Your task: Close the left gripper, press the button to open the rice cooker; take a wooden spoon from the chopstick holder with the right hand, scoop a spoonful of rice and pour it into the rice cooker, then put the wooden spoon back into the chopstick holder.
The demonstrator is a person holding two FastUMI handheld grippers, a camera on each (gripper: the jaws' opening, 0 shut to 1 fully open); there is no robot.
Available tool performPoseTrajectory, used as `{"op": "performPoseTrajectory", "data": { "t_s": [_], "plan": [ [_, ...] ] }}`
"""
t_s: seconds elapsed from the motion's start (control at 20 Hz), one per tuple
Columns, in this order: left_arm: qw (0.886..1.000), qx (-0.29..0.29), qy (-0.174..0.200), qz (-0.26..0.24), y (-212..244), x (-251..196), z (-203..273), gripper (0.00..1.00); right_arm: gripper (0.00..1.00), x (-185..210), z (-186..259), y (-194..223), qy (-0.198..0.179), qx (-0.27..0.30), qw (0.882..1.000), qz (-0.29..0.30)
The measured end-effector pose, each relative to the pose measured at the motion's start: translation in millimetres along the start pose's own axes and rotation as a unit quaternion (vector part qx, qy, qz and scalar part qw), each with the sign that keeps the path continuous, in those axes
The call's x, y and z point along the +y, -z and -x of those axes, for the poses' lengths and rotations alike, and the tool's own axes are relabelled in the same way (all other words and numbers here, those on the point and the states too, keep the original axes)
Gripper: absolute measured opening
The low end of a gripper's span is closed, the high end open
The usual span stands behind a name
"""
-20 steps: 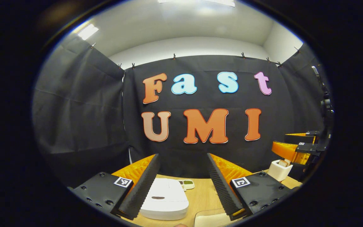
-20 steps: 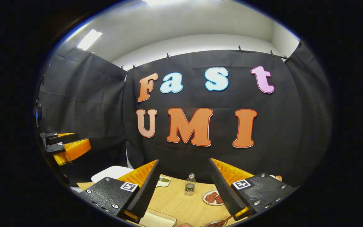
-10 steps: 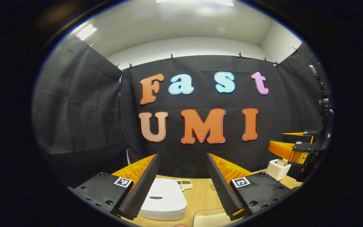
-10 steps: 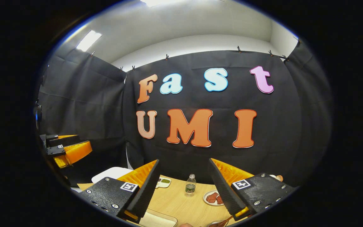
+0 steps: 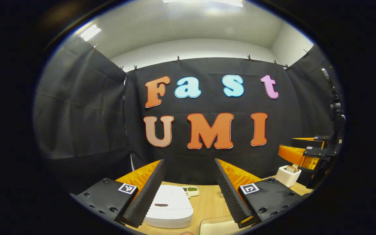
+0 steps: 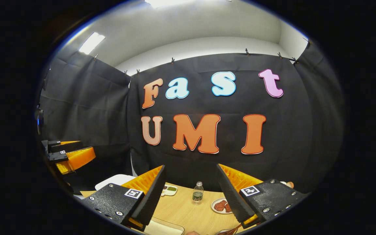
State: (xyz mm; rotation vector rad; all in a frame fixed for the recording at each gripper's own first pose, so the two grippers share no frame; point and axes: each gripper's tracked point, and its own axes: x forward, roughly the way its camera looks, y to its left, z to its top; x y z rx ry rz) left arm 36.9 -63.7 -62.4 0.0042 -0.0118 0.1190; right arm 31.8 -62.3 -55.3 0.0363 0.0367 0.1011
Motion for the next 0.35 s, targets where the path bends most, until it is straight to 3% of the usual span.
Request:
{"op": "performPoseTrajectory", "data": {
  "t_s": [0.35],
  "plan": [
    [1.0, 0.004, 0.001, 0.001, 3.7, -1.7, 1.3, 0.99, 0.93, 1.1, -1.1, 3.5, -0.003, 0.005, 1.0, 0.0]
  ]
}}
